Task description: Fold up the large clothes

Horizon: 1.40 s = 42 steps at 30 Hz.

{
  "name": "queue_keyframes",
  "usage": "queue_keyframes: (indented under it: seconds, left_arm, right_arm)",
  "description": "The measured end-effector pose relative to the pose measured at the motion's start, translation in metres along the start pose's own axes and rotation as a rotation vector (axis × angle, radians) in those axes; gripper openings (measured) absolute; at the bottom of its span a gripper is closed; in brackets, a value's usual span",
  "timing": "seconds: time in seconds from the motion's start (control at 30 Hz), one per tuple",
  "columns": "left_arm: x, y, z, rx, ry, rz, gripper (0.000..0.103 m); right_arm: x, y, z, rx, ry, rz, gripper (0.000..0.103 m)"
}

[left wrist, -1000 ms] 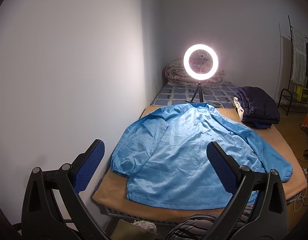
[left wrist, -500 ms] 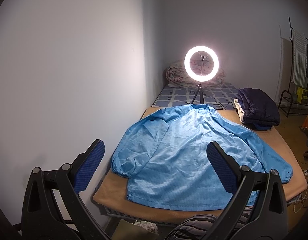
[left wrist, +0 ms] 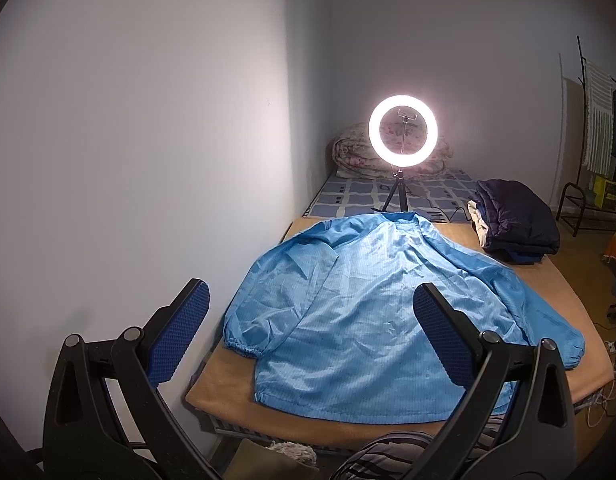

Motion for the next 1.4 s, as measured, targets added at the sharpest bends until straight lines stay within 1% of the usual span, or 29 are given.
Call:
queue_keyframes:
  seconds: [0.8,1.37,1.4]
  left_arm:
    - [0.005,-0.001,0.000,-0.009,0.012,-0.003,0.103]
    - [-0.004,-0.013,-0.004,0.002,0.016,-0.006,0.103]
    - [-0.014,-0.015,-0.015,0.004,0.021,-0.005,0.103]
  right_arm:
    - [0.001,0.002,0.002,0.000,-0.005,0.009,0.103]
    - [0.003,-0.004,-0.011,0.005,0.030,0.000,0.103]
    - [0.004,-0.005,-0.013,0.005,0.035,0.001,0.103]
Point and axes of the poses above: each gripper's, at about its wrist camera, not at the fingertips, and y roughly against the way its jaws point, z to its right, x to its top, the point moved 6 cm from there along -y, roughly the way its jaws point
